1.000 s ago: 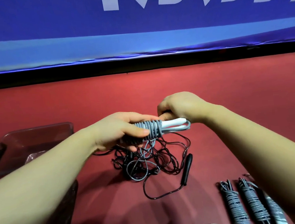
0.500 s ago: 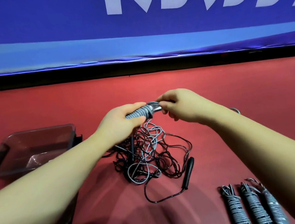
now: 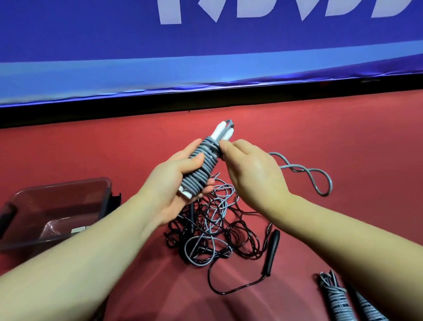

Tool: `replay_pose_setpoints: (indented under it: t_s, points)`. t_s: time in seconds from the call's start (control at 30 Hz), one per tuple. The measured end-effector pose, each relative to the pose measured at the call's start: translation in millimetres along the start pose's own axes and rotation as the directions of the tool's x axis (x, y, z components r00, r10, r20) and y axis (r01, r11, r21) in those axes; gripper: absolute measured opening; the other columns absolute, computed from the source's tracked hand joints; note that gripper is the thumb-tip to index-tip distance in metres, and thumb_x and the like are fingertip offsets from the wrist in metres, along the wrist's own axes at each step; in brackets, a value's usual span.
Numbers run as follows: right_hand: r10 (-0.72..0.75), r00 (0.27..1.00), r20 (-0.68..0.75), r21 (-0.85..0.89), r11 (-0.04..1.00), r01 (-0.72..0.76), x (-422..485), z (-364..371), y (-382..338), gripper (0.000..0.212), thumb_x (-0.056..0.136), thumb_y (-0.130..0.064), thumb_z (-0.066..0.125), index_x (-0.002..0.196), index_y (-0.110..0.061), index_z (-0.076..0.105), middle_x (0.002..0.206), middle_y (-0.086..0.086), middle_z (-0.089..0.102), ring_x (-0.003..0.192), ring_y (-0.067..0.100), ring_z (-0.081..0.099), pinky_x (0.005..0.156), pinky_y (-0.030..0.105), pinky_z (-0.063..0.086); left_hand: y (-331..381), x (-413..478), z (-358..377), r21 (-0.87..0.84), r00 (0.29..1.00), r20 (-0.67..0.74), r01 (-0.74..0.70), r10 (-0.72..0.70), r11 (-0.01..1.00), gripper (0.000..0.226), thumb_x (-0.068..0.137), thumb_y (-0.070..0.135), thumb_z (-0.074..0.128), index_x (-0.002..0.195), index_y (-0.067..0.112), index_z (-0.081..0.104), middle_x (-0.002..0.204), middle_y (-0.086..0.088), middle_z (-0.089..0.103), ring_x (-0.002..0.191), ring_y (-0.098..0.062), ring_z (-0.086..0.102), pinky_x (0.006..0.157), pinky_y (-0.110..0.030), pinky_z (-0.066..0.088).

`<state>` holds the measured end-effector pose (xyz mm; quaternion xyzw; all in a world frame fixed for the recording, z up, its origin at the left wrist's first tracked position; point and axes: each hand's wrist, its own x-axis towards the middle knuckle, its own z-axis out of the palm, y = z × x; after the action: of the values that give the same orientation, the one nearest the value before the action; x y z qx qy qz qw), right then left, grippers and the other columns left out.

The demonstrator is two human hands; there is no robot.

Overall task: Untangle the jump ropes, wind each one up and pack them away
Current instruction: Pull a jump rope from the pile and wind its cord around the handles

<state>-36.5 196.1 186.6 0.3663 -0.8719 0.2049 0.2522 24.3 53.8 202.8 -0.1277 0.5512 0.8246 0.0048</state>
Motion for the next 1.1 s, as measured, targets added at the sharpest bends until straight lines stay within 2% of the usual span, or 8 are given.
replay_pose_setpoints:
  t_s: [0.27,0.4,0.57,0.73,0.83,0.93,1.0,1.1]
  points:
    - [-0.112,0.990,-0.086,0.038,0.993,0.116,12,-7,-3,0.031,0.081,-0.014,0.042,0.099,-0.008,0.066,0.067,0.008,0.053,0.055,0.029,0.049,0.046,0.026,0.030,8,-1,-6,0.213,0.981,0.146,-0.161,0.132,0.964,0.043,0.094,0.006,0.048,0.128,0.032,0.048,0.108,-0.006,0.065,0.071,-0.027,0.068,0.065,-0.031,0.056]
    - [-0.121,0.987,-0.103,0.093,0.987,0.130,22,-13,-4,0.027,0.086,-0.016,0.046,0.104,-0.013,0.067,0.068,0.005,0.055,0.060,0.030,0.053,0.048,0.029,0.037,11,-3,-3,0.064,0.975,0.105,-0.204,0.197,0.977,0.039,0.093,0.000,0.045,0.120,0.026,0.054,0.105,-0.009,0.064,0.063,-0.027,0.068,0.056,-0.028,0.055]
    - [0.135,0.982,0.130,0.434,0.883,-0.179,23,-19,-2,0.007,0.098,-0.021,0.044,0.098,-0.022,0.051,0.068,-0.009,0.055,0.069,0.018,0.057,0.067,0.033,0.043,17,-3,-1,-0.067,0.970,0.129,-0.197,0.204,0.978,0.034,0.092,0.001,0.043,0.114,0.023,0.058,0.092,-0.011,0.065,0.063,-0.029,0.067,0.054,-0.030,0.055]
    - [-0.061,0.895,0.441,0.659,0.700,-0.277,22,-34,24,0.025,0.099,-0.017,0.041,0.089,-0.027,0.061,0.066,-0.008,0.047,0.062,0.004,0.048,0.066,0.012,0.040,17,-3,-12,-0.088,0.954,0.230,-0.175,0.191,0.981,0.054,0.078,0.011,0.054,0.132,0.015,0.050,0.090,-0.014,0.066,0.064,-0.028,0.065,0.057,-0.031,0.055]
    - [-0.120,0.819,0.561,0.630,0.703,-0.329,18,-42,45,0.023,0.096,-0.016,0.046,0.094,-0.030,0.064,0.063,-0.011,0.050,0.061,0.003,0.047,0.066,0.013,0.040,23,-2,-20,-0.031,0.897,0.410,-0.168,0.166,0.985,0.069,0.067,0.019,0.078,0.131,0.013,0.051,0.089,-0.014,0.066,0.065,-0.029,0.065,0.057,-0.032,0.055]
    - [-0.089,0.786,0.612,0.500,0.814,-0.297,23,-48,51,0.027,0.091,-0.005,0.055,0.079,-0.027,0.063,0.068,0.002,0.063,0.061,0.006,0.056,0.064,0.016,0.045,19,-8,-18,0.109,0.814,0.580,-0.044,-0.027,0.993,0.074,0.058,0.024,0.087,0.125,0.013,0.057,0.090,-0.018,0.066,0.065,-0.030,0.066,0.057,-0.032,0.055]
    - [-0.077,0.777,0.625,0.357,0.913,-0.197,30,-49,54,0.022,0.086,0.002,0.058,0.083,-0.017,0.067,0.080,0.007,0.067,0.071,0.012,0.060,0.065,0.023,0.046,16,-10,-11,0.293,0.815,0.562,-0.037,-0.141,0.955,0.055,0.068,0.017,0.079,0.121,0.016,0.061,0.087,-0.014,0.068,0.065,-0.027,0.066,0.058,-0.030,0.054]
    - [-0.067,0.796,0.601,0.112,0.994,0.000,35,-47,54,0.019,0.084,-0.026,0.067,0.098,-0.013,0.071,0.095,0.000,0.069,0.092,0.019,0.061,0.074,0.029,0.043,11,-6,-5,0.611,0.900,0.370,-0.048,-0.231,0.790,0.032,0.085,0.004,0.063,0.113,0.020,0.062,0.087,-0.011,0.069,0.064,-0.024,0.066,0.063,-0.035,0.056]
